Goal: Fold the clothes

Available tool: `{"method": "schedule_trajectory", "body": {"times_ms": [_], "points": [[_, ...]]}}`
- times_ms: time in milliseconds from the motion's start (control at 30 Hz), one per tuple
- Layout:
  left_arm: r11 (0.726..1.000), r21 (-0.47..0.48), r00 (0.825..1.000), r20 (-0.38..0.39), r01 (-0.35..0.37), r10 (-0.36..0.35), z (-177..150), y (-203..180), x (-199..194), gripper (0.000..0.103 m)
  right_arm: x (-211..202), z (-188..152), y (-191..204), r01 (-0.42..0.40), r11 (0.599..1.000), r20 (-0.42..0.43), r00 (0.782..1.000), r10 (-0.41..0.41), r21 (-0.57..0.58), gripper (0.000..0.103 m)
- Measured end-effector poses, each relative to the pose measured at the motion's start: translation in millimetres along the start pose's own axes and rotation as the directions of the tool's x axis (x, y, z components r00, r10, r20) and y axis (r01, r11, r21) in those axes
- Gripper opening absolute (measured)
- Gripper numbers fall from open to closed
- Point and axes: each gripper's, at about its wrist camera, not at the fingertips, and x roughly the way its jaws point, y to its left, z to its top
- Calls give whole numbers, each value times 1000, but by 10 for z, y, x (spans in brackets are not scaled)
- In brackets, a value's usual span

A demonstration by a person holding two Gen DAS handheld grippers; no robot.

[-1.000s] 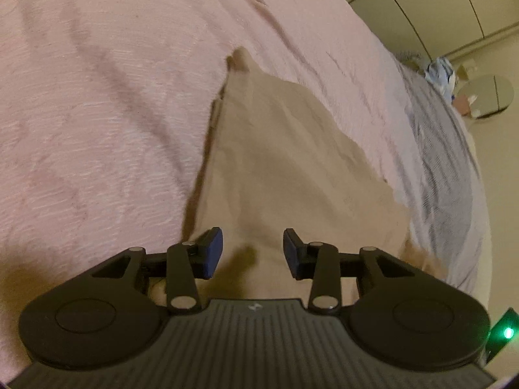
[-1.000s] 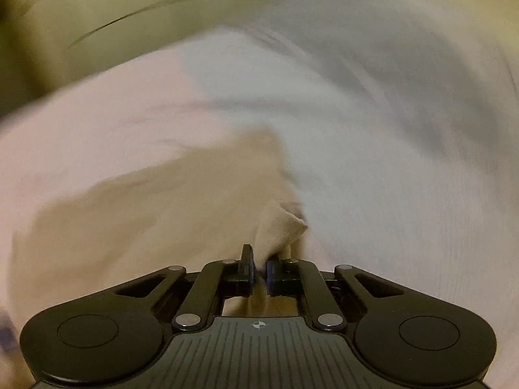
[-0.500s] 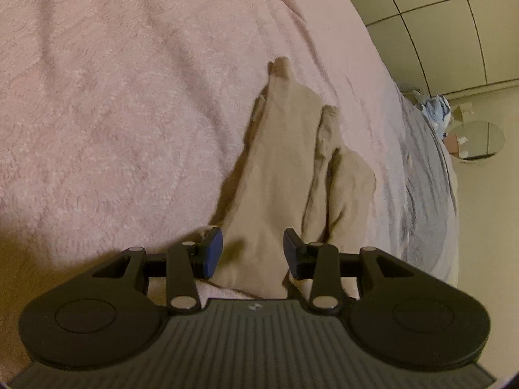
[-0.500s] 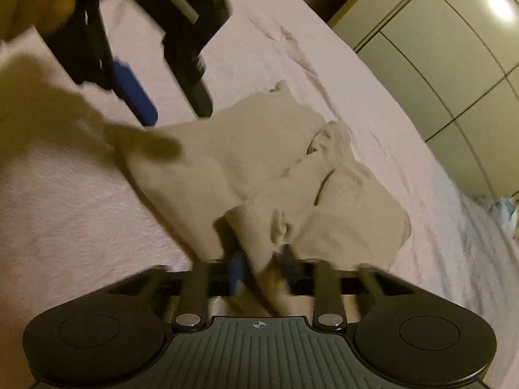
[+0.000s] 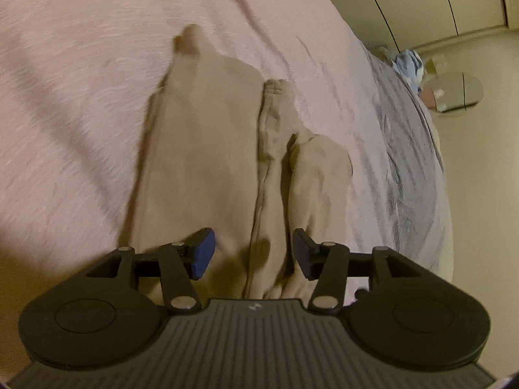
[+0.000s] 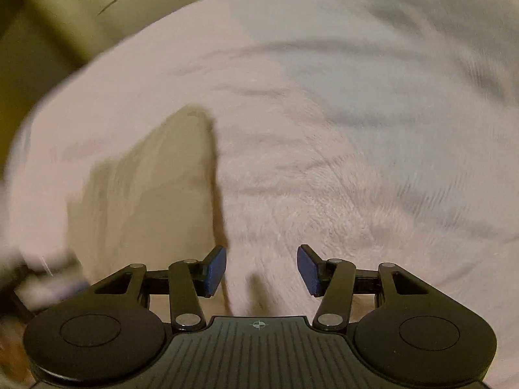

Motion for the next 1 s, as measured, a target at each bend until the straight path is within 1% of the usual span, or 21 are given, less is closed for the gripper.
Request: {"method": "schedule_trajectory", "body": {"times_ms": [67,100,133,200,233,300,433,467,533,567,600,733,767,800,833,867,900,933,1000], "points": [[1000,18,1000,-18,15,-14,89,-29,106,55,63,115,-107,-75,992,-16,997,77,105,53],[1000,15,999,-28,20,-20,132,-36,158,55,123,149,-123,-96,984,-25,995,101,149,53],[1000,-2,999,-35,27,-27,164,-34,203,55,161,162,-150,-104,979,-41,993,113,178,53],[997,-26,997,-43,66,-68,208,-19,222,55,288,181,-154,-99,974,-73,991,116,204,53],[996,-37,995,-47,86,-87,229,-11,233,55,343,182,-141,-98,974,-79,990,116,203,53],[996,-17,994,-64,83,-84,246,-33,297,53,449,180,-112,-97,976,-88,989,116,197,53],[990,65,988,-100,126,-120,227,-129,317,47,553,194,-78,-103,979,-82,989,119,178,52],[988,94,988,-100,125,-115,218,-154,316,42,578,209,-80,-105,979,-82,989,121,175,52],[983,140,988,-110,119,-104,197,-173,358,40,634,255,-100,-107,981,-85,989,123,164,52],[983,145,989,-109,112,-97,194,-168,391,40,654,258,-97,-107,982,-85,989,121,154,52],[985,135,990,-106,110,-96,196,-154,421,40,674,259,-92,-105,984,-84,989,118,143,52],[990,41,988,-88,133,-129,232,-92,524,40,788,286,-61,-103,989,-81,990,112,109,52],[990,49,988,-87,135,-131,226,-108,535,38,801,284,-59,-101,989,-79,991,110,109,52],[989,57,987,-87,138,-133,220,-124,545,23,800,276,-62,-100,989,-78,991,109,111,52],[987,89,988,-88,137,-129,203,-168,528,12,784,269,-60,-97,989,-77,991,106,110,52],[983,125,989,-82,131,-121,188,-215,485,3,767,262,-58,-94,990,-76,992,102,108,52],[979,161,991,-76,124,-113,173,-264,441,3,758,260,-34,-90,992,-76,992,97,93,52],[970,222,995,-44,100,-93,158,-347,355,3,751,258,-6,-85,994,-76,993,91,76,52],[948,312,997,7,68,-74,144,-501,133,3,709,245,104,-85,996,-70,994,86,9,52]]}}
